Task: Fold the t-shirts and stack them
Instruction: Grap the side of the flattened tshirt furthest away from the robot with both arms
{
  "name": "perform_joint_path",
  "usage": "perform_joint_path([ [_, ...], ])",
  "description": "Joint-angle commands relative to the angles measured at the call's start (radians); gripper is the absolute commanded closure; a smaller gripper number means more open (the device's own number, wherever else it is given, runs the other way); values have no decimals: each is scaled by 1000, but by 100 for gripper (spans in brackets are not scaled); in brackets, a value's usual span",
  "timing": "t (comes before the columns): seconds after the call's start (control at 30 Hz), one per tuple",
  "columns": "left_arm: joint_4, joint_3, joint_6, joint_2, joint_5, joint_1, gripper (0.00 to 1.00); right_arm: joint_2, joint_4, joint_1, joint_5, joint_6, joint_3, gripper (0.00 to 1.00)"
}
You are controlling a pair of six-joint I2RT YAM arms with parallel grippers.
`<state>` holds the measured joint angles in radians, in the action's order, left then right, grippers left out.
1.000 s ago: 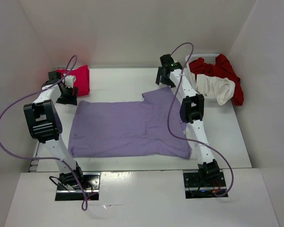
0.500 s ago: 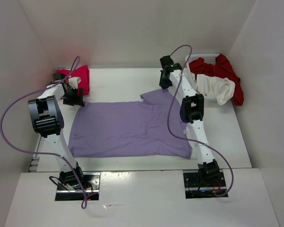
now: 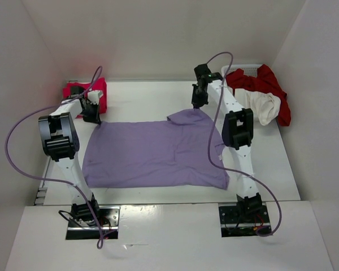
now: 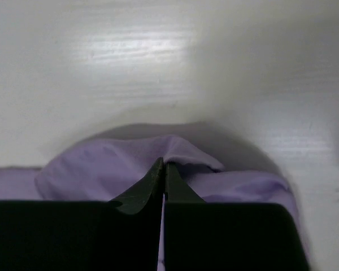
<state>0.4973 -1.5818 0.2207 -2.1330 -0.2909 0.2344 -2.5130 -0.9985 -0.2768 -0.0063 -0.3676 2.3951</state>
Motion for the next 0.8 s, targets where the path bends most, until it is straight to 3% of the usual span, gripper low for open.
perform_joint_path([
  [0.0, 29, 66, 67, 59, -27, 0, 100, 232, 76, -4, -52, 18, -138, 100],
  [0.13, 20, 141, 130, 169, 2, 0, 100, 436, 224, -4, -112, -45, -528, 100],
  [0.23, 20, 169, 161, 200, 2, 0, 100, 543, 313, -13, -141, -76, -730, 100],
  [0.47, 43, 227, 161, 353, 27, 9, 100, 703, 388, -59, -149, -133, -977, 100],
  [0.77, 90, 430, 270, 534, 67, 9, 100, 856, 406, -88, -101, -226, -1246, 100],
])
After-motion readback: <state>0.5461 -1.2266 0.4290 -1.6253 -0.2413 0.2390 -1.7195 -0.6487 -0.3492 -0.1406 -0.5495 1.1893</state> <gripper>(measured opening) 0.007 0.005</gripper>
